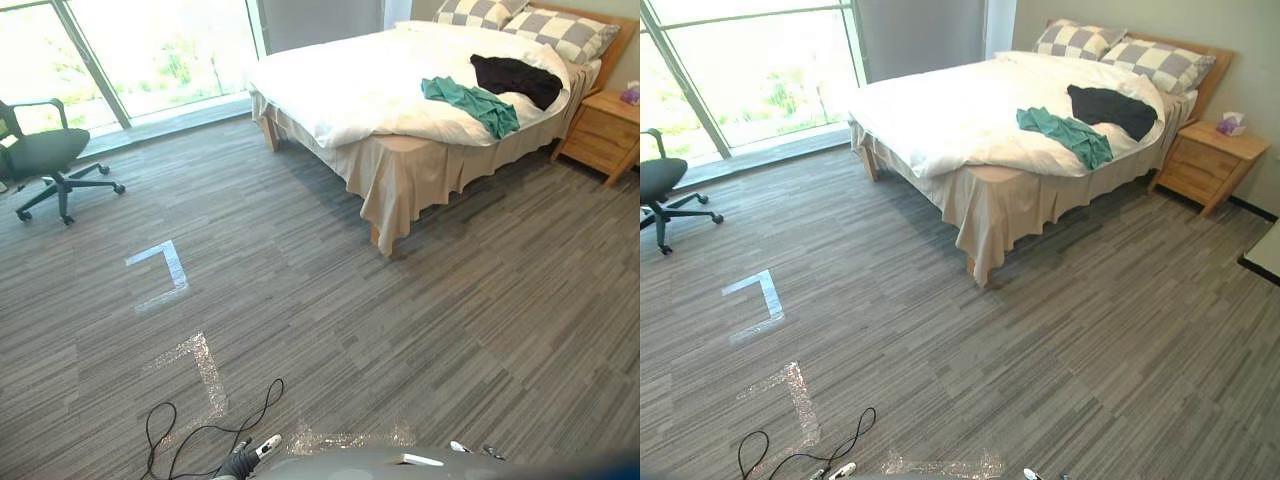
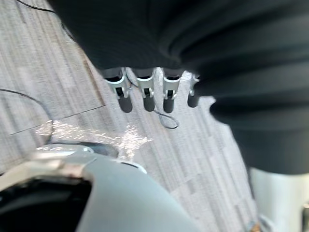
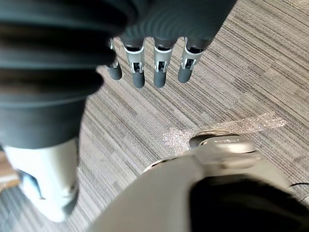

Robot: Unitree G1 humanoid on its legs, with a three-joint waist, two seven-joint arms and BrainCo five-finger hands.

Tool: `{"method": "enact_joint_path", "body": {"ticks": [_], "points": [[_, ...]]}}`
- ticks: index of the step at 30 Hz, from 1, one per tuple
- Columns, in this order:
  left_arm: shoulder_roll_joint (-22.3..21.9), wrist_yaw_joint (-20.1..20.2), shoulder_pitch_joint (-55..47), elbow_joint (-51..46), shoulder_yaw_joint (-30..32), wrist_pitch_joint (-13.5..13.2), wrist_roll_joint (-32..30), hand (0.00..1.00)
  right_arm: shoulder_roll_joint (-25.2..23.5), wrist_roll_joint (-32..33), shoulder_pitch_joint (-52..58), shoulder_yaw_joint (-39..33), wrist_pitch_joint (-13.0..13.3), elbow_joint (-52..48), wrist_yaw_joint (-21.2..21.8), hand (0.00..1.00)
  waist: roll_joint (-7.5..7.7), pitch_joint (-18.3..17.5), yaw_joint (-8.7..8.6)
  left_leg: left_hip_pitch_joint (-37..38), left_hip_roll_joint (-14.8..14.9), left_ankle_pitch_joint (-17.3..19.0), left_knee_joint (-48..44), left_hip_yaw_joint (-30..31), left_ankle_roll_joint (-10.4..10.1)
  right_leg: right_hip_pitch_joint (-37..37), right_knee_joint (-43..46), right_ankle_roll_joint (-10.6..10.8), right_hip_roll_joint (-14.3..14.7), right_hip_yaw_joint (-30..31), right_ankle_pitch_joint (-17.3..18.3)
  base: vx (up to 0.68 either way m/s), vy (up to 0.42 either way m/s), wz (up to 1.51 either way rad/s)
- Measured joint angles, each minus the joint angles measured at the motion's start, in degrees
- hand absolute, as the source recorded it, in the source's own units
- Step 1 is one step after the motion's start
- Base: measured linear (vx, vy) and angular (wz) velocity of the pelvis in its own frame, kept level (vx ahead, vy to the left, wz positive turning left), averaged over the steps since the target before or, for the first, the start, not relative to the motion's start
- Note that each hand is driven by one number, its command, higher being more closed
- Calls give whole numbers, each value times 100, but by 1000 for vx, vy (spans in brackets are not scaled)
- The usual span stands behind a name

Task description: Tidy the bed and pick cloth on bed and put in laundry

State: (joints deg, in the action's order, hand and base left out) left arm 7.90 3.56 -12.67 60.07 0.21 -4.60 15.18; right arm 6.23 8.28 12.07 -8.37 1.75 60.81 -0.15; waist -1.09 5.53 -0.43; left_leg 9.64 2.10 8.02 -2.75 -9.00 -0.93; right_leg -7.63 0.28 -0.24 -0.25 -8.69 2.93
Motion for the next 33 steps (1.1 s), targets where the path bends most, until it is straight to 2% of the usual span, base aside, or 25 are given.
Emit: {"method": "enact_joint_path", "body": {"ticks": [4, 9, 11, 17, 27, 28, 29, 30, 31, 33], "points": [[13, 279, 21, 93, 16, -64, 4, 0, -26, 0, -3, -73, 49, 46, -9, 0, 7, 61, -9, 250, -19, -33, 179, -101, -111, -296, -319, 104, 0, -76, -123, 47, 15, 0], [25, 374, 25, 92, 19, -74, 4, 0, -29, -10, -51, -92, 47, 107, -10, 0, 19, 75, -9, 337, -24, -29, 271, -148, -126, -356, -462, 137, 11, -114, -144, 0, 0, 0], [27, 375, 38, 91, 22, 11, 3, 0, -31, -11, -54, -110, 47, 108, -9, 0, 19, 79, -12, 337, -25, -28, 282, -152, -128, -392, -545, 190, 17, -127, -177, -2, -16, 1], [34, 378, 66, 89, 34, 199, -22, 0, -31, -15, -68, -122, 47, 108, -10, 0, 22, 90, -17, 361, -28, -61, 382, -166, -183, -393, -558, 194, 22, -125, -179, -22, -21, -1], [41, 540, 77, 90, 41, 185, -138, 0, -39, 40, -84, -146, 55, 98, -71, 0, 44, 179, -35, 320, -10, -62, 453, -350, -168, -246, -551, 145, 58, 22, -190, -33, -26, -9], [36, 543, 96, 89, 36, 160, -136, 0, -56, 123, -84, -214, 55, 98, -125, 0, 35, 207, -35, 301, 10, -52, 447, -438, -154, -70, -330, 54, 64, 79, -90, -4, -27, -19], [34, 543, 106, 89, 29, 151, -137, 0, -57, 159, -89, -226, 55, 97, -143, 0, 31, 228, -30, 289, 20, -51, 442, -468, -152, 15, -200, 54, 67, 106, -31, 10, -23, -27], [45, 558, 127, 91, 10, 144, -137, 0, -71, 245, -93, -243, 56, 86, -181, 0, 37, 265, -37, 244, 42, -46, 414, -544, -150, 278, 260, 47, 61, 172, 177, 3, -10, -26], [67, 593, 143, 92, -3, 142, -137, 0, -94, 324, -94, -259, 56, 81, -204, 0, 37, 278, -44, 233, 47, -44, 392, -607, -152, 441, 556, 56, 46, 188, 308, 19, -36, -31], [171, 651, 215, 96, -45, 108, -131, 0, -204, 570, -95, -328, 62, 77, -256, 0, 154, 470, -102, 286, 62, -16, 270, -869, -194, 815, 1449, 199, -44, 142, 625, -8, -39, -25]]}}
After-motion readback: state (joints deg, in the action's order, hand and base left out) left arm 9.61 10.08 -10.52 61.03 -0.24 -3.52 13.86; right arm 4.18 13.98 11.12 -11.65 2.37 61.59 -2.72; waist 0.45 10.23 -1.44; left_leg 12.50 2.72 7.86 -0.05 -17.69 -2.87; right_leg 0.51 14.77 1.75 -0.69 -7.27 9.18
